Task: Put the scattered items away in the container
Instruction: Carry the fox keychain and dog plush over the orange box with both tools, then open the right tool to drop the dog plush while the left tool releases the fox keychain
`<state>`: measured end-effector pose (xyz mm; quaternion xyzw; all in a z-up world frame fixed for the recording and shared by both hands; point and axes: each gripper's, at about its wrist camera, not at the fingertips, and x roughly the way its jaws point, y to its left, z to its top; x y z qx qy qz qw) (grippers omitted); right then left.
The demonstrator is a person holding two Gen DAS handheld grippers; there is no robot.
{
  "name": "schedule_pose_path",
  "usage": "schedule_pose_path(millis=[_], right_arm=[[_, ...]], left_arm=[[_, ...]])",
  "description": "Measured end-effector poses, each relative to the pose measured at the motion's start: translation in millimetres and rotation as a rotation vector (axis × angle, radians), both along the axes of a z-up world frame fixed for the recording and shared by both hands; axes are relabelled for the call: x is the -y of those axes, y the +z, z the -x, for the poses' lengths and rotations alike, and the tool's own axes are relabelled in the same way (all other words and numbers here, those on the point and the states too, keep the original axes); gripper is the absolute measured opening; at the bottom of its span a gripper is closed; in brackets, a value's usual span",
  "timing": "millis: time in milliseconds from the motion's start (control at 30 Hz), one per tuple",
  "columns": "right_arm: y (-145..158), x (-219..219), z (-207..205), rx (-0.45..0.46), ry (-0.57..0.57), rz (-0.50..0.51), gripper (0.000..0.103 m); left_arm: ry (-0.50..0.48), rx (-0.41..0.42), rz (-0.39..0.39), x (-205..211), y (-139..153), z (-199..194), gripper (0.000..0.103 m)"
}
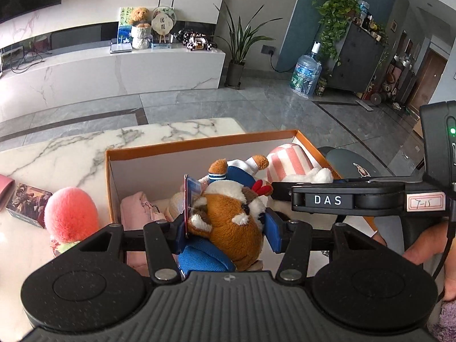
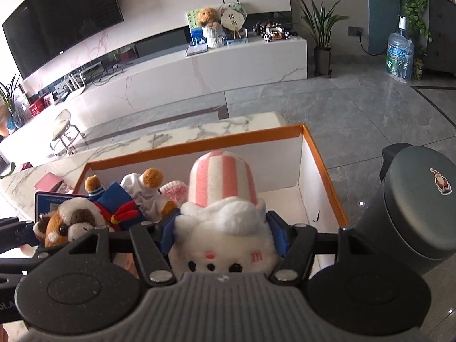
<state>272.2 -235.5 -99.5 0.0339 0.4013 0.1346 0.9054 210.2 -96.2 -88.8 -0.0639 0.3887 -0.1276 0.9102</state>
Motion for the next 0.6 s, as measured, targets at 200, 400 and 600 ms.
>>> schedule_pose_path(millis=[200,400,600], right_arm=[[-16,-6,-28,-0.109,0.033,0.02,0.067],[-32,-14,-49,-0.198,0.059,0.035,0.067],[-39,-18,-55,-0.212,0.051,0.052,0.069]], left_arm=[[-0.006,-0.037,-0.005,-2,-6,-2,0.061],[0.0,-0.054,-0.018,0,-11,-6,0.061],[-0.003,-0.047,-0.051,7,-13,-6,0.061]])
